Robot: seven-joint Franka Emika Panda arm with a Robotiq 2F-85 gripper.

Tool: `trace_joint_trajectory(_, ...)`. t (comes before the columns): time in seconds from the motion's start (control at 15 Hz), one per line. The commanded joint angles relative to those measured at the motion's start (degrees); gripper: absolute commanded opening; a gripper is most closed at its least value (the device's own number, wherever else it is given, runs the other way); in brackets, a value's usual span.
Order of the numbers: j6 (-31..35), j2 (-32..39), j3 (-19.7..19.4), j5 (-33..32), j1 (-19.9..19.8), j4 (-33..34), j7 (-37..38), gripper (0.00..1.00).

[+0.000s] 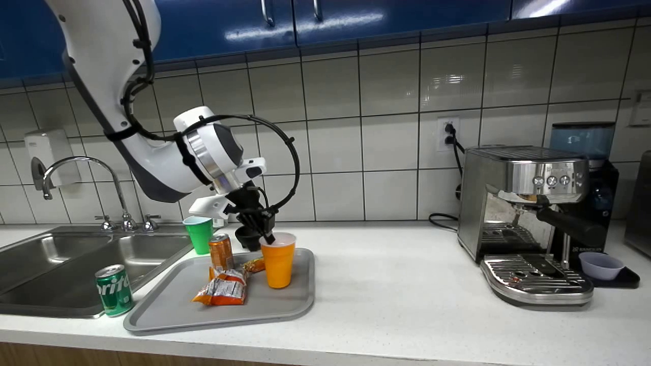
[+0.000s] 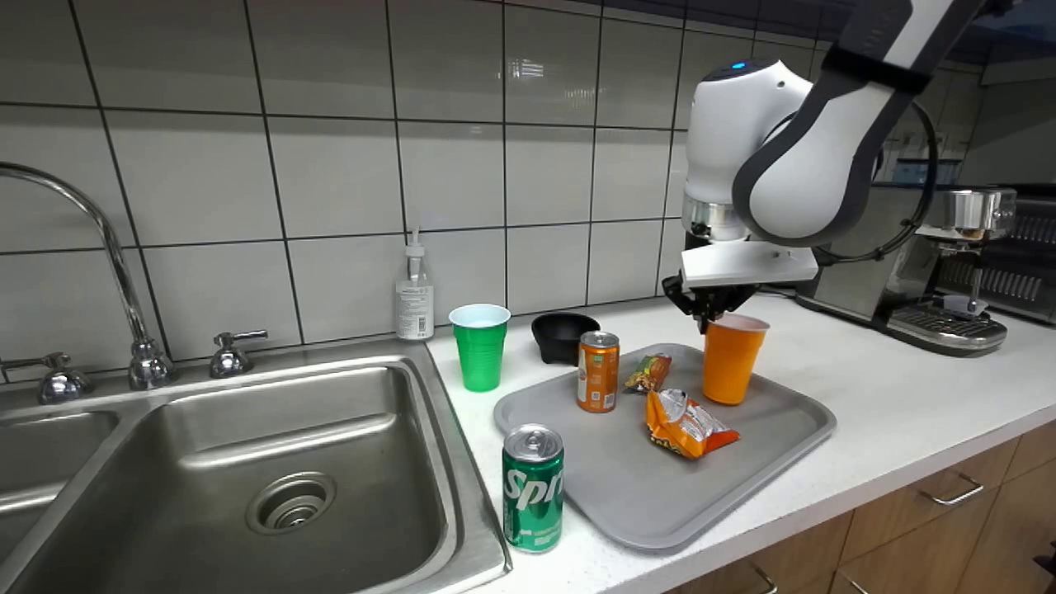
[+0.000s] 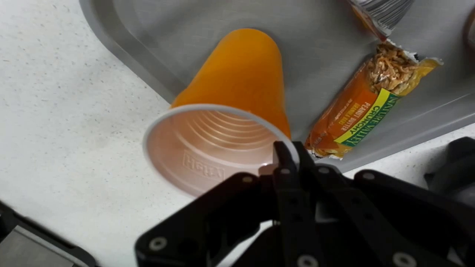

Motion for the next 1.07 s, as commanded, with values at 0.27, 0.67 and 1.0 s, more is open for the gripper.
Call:
trace_joint_trajectory(0.27,1.1,-0.9,0.0,-1.0,0.1,-1.1,-1.6,0.44)
trace_joint_trajectory(0.67,1.0,-2.1,0.4,-0.3,-0.2,-1.3,-2.7,0.9)
trace_joint_trajectory(1.0,0.2,-4.6,0.7,0.8,-0.7,-1.8,-4.8,1.0)
